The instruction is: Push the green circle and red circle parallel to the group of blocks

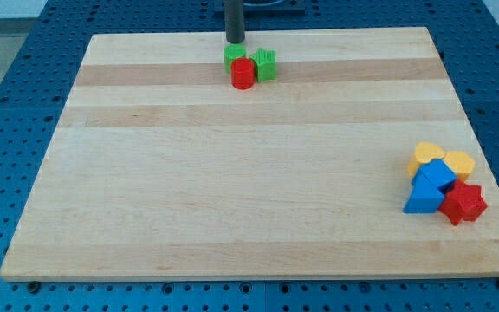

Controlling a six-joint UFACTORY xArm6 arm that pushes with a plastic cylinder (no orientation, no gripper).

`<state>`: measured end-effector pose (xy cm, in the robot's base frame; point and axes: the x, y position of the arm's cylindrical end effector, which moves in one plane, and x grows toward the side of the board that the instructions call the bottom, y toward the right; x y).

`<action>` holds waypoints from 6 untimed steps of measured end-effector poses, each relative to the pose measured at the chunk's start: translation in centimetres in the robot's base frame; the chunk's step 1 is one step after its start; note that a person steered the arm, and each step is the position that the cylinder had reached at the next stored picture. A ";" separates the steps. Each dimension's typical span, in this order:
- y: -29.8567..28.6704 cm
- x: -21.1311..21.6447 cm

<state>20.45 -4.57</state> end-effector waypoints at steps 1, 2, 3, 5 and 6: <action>-0.8 -0.5; -2.6 -0.5; -2.6 -0.2; 2.8 11.6; 7.0 20.1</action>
